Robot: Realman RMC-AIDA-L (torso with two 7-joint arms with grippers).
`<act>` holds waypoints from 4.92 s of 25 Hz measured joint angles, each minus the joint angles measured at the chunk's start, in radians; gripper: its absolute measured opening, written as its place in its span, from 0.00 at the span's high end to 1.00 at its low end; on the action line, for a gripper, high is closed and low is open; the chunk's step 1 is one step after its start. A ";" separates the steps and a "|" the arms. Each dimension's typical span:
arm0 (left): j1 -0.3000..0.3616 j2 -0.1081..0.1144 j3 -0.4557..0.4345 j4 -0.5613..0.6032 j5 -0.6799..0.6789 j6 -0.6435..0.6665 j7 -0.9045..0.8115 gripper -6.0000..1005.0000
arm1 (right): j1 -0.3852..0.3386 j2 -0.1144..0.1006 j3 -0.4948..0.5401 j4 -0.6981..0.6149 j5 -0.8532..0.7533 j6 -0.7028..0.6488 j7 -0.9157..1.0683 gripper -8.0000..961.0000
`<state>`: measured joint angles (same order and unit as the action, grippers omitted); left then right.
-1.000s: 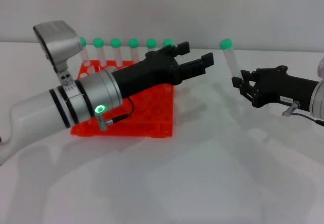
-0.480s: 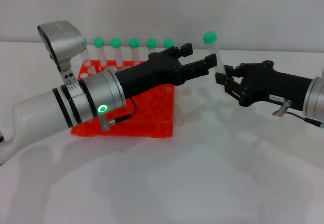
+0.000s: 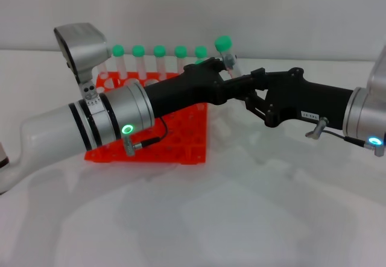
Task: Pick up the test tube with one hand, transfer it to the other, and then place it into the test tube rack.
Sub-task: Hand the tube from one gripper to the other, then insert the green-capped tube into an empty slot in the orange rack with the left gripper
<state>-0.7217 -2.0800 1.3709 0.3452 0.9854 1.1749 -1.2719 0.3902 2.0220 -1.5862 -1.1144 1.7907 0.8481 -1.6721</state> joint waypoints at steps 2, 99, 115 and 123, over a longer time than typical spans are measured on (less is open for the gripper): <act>-0.001 0.000 0.000 0.000 0.002 0.000 0.000 0.13 | 0.002 0.000 -0.001 0.000 0.000 -0.002 0.000 0.79; 0.457 0.002 -0.006 0.738 0.397 -0.305 -0.092 0.77 | -0.101 -0.014 0.325 0.129 -0.008 0.184 -0.016 0.10; 0.284 0.008 -0.184 0.475 0.307 -0.271 0.089 0.77 | -0.053 -0.011 0.325 0.182 -0.011 0.176 -0.019 0.10; 0.180 0.009 -0.204 0.352 0.314 -0.253 0.110 0.77 | -0.051 -0.009 0.321 0.182 -0.010 0.176 -0.023 0.10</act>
<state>-0.5414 -2.0712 1.1666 0.6973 1.2999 0.9218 -1.1617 0.3390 2.0127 -1.2648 -0.9326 1.7811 1.0246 -1.6950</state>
